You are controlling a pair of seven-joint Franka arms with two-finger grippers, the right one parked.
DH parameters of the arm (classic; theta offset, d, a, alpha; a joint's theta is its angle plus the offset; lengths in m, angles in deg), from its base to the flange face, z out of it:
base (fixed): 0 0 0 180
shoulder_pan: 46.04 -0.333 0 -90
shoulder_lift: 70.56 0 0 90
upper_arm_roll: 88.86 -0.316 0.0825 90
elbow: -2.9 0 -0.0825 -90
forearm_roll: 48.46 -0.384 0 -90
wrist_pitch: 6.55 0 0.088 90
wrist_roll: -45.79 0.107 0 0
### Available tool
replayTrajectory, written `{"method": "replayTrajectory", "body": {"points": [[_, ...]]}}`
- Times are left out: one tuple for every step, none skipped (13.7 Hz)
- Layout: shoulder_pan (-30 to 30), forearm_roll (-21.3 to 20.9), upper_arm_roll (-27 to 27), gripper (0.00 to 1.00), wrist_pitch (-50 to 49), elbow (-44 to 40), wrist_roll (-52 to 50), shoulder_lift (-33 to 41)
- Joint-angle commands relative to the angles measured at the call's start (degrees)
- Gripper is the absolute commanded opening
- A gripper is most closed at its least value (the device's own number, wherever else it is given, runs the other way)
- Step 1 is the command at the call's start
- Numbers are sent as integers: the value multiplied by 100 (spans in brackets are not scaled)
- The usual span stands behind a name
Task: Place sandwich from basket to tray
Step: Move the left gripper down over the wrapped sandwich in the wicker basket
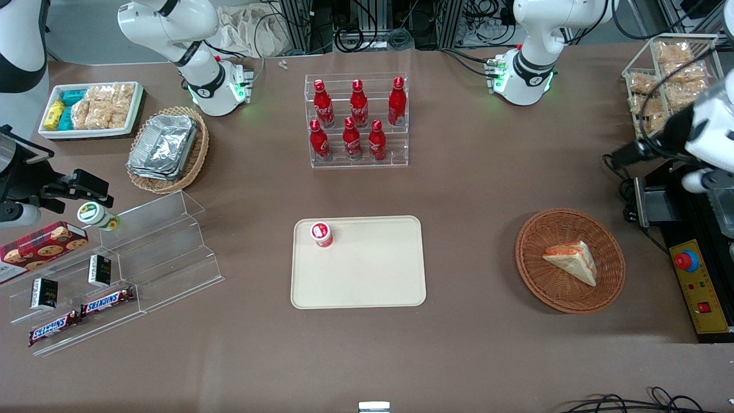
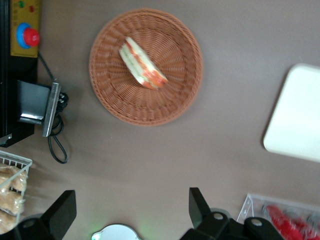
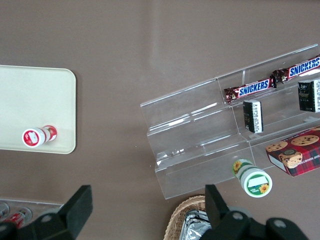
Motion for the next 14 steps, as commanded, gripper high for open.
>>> {"method": "replayTrajectory", "body": {"points": [[-413,128,48,100,609,59,-1010,-351],[-459,155,48,100,873,269,-1398,-413],[-468,164,39,100,1136,471,-1776,-492],[-468,164,39,100,1417,664,-2258,-623],[-468,138,39,100,1760,919,-2741,-738],[-459,121,39,100,2207,1235,-3060,-913],[-450,94,39,100,2716,1586,-3211,-1089],[-450,94,48,100,3191,1868,-3308,-1221],[-450,94,48,100,3613,2088,-3448,-1379],[-433,77,48,100,3939,2238,-3597,-1502],[-433,76,39,100,4186,2318,-3660,-1608],[-433,76,39,100,4354,2371,-3669,-1713],[-441,76,39,100,4460,2432,-3678,-1741],[-450,76,39,100,4566,2477,-3713,-1741]]}}
